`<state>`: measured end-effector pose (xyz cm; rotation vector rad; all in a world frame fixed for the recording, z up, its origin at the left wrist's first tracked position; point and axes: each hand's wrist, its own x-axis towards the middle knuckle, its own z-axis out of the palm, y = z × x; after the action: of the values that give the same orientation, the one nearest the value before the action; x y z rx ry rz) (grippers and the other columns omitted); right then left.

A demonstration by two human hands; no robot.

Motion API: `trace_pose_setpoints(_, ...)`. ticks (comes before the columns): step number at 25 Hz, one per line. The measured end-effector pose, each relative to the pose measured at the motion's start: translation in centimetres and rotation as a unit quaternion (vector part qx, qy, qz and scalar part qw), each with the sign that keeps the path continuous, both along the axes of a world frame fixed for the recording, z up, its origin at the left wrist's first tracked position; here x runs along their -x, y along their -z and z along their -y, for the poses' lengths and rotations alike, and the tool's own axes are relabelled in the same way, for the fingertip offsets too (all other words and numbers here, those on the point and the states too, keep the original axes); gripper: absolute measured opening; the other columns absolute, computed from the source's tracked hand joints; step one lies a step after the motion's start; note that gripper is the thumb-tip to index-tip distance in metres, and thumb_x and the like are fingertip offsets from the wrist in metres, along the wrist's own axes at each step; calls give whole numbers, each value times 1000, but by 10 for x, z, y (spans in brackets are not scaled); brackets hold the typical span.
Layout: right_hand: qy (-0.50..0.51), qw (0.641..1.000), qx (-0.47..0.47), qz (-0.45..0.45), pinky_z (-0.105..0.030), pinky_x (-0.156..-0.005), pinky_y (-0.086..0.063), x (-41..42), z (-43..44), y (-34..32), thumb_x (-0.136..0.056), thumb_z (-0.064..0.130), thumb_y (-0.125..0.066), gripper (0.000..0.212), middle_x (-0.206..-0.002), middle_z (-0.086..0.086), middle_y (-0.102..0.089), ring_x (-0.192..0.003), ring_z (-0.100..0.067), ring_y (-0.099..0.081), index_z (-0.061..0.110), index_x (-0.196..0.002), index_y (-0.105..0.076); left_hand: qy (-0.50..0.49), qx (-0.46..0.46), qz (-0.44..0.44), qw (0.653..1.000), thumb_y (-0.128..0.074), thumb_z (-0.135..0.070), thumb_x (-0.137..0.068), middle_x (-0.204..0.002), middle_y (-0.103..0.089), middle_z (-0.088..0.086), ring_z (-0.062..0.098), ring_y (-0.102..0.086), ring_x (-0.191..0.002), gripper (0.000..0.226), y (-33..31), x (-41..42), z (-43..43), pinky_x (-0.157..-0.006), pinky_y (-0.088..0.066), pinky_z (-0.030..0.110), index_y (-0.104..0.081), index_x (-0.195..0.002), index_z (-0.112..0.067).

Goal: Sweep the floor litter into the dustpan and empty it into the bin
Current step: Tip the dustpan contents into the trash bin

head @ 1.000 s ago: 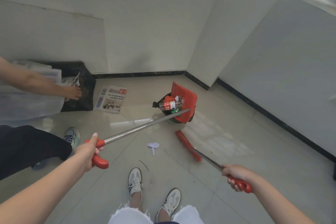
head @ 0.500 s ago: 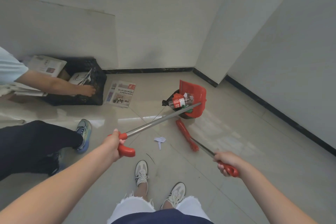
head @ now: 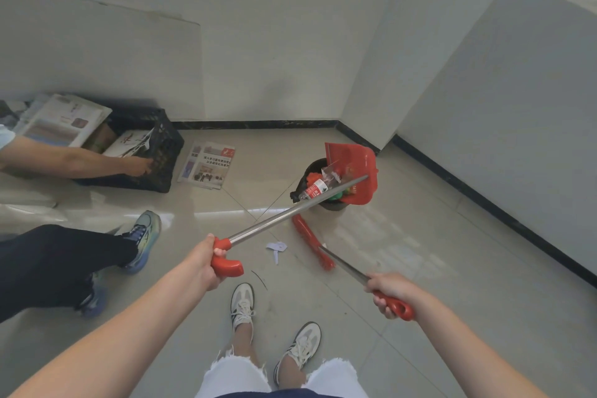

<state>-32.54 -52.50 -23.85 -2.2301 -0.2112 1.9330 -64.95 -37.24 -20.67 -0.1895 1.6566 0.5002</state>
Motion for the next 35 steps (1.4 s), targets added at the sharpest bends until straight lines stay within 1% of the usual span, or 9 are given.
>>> trace_pose_setpoints(5,32,999,4,-1,-10,-34,-30,5,5,4,-91,6,-47,53,-44,-2,-39,-29,-9,-37,21,-141,-37,-9,2,25,1000,-52,-45,-98,-28,-37,-7,3,-37,-19,31,7,-13,7,-51,-40,18,-45,-79,-20)
trace_pose_setpoints(9,53,999,2,3,-10,-34,-30,0,5,4,-90,6,-47,56,-45,-2,-40,-29,-10,-37,23,-143,-35,-15,3,34,999,-53,-44,-97,-28,-38,-7,2,-38,-20,31,7,-11,9,-35,-41,12,-46,-79,-20)
trace_pose_setpoints(13,75,997,-5,-6,-10,-35,-30,-1,1,-4,-89,5,-46,53,-46,-3,-41,-30,-9,-37,18,-140,-41,-17,-10,41,999,-54,-44,-97,-29,-38,-7,3,-38,-20,30,-1,-18,6,-43,-44,19,-46,-80,-20)
trace_pose_setpoints(15,101,995,1,-24,-10,-32,-29,-4,-5,-11,-89,6,-46,47,-47,-1,-43,-30,-8,-38,13,-135,-46,-21,-13,48,999,-55,-44,-96,-29,-38,-6,3,-38,-21,31,-7,-25,4,-37,-43,13,-45,-80,-19)
trace_pose_setpoints(18,158,984,2,-78,-11,-27,-28,-11,-11,-22,-90,8,-47,40,-45,1,-43,-28,-5,-38,26,-125,-43,-15,-23,58,998,-55,-42,-97,-29,-38,-7,3,-38,-21,31,-13,-35,-2,-33,-42,11,-45,-79,-19)
trace_pose_setpoints(19,168,982,2,-84,-11,-26,-28,-13,-12,-26,-90,8,-48,46,-46,1,-43,-28,-4,-38,27,-131,-40,-10,-28,60,998,-54,-42,-97,-29,-38,-7,3,-39,-21,30,-15,-36,-4,-33,-42,10,-45,-79,-19)
trace_pose_setpoints(21,160,983,6,-87,-12,-26,-29,-13,-12,-30,-90,8,-49,60,-46,0,-43,-28,-5,-38,16,-147,-32,0,-39,63,997,-53,-40,-98,-29,-38,-7,3,-39,-22,28,-18,-33,-8,-33,-40,9,-47,-80,-20)
trace_pose_setpoints(31,110,993,1,-44,-11,-28,-30,-26,-3,-22,-90,8,-48,58,-45,0,-44,-27,-6,-39,7,-146,-33,14,-86,21,996,-56,-38,-97,-59,-47,5,1,-38,-23,23,-20,33,5,-27,-35,10,-51,-85,-19)
trace_pose_setpoints(35,56,998,-10,8,-10,-31,-30,-47,11,-16,-90,7,-49,50,-49,-2,-42,-28,-7,-38,12,-139,-44,46,-142,7,989,-54,-39,-97,-44,-48,4,0,-36,-24,24,-34,66,9,-28,-33,8,-50,-84,-19)
